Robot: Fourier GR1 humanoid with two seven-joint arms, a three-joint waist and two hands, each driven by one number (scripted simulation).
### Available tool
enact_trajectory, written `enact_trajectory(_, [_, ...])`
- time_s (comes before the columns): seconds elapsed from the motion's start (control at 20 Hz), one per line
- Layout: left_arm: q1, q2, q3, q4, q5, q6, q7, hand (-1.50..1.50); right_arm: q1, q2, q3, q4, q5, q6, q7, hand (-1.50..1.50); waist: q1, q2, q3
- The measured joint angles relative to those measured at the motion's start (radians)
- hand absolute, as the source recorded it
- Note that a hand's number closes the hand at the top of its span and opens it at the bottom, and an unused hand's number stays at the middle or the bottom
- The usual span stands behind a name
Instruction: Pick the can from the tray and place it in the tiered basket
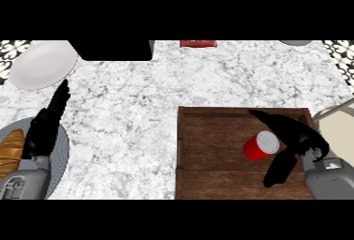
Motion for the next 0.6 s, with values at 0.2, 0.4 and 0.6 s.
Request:
enact_trajectory(0.2, [0.014, -0.023, -0.008, -0.032, -0.024, 0.005, 0.012, 0.00, -0.002, 0.037, 0.000, 0.061, 0.052, 0.004, -0.041, -1.50, 0.001, 0.000, 0.000])
enact_trajectory(0.4, [0.030, -0.020, 0.010, -0.043, -0.018, -0.007, 0.006, 0.00, -0.006, 0.055, 0.009, 0.079, 0.044, 0.052, -0.051, 1.50, 0.001, -0.002, -0.002])
enact_trajectory(0.6, [0.018, -0.021, 0.012, -0.036, -0.022, -0.012, 0.004, 0.00, -0.027, 0.018, 0.072, 0.084, 0.118, 0.070, -0.149, 1.50, 0.002, -0.004, -0.005])
